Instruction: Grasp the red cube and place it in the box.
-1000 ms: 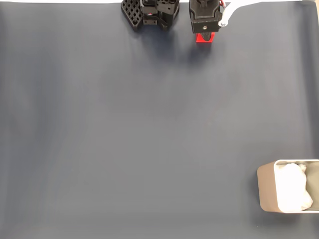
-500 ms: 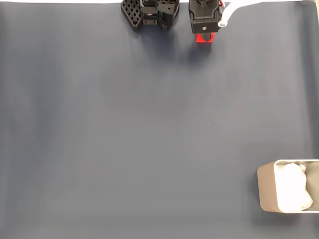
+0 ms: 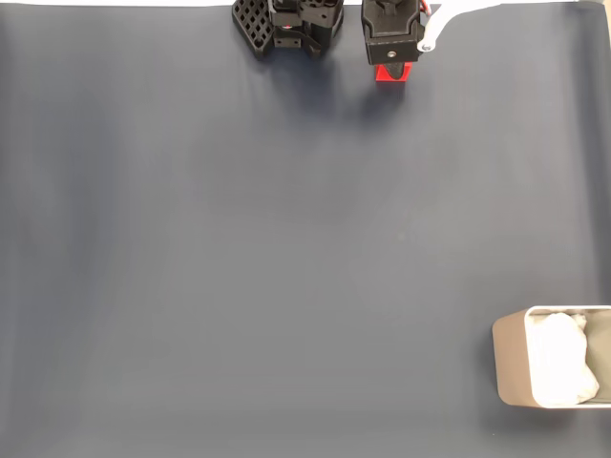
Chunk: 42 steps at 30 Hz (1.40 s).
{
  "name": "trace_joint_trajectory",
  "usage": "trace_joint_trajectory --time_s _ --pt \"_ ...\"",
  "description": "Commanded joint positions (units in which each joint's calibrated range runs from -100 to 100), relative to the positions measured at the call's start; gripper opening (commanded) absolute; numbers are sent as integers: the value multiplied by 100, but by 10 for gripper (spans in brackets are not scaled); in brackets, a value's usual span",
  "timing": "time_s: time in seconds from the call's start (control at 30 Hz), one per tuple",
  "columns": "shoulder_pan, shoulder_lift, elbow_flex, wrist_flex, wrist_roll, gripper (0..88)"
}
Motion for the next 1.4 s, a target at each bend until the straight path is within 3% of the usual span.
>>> trace_joint_trajectory --time_s 0.0,0.67,1.37 --pt "-71 -85 -61 -21 0 139" --pt "-50 -59 -116 -21 -15 38" --pt "490 955 -1612 -38 -259 31"
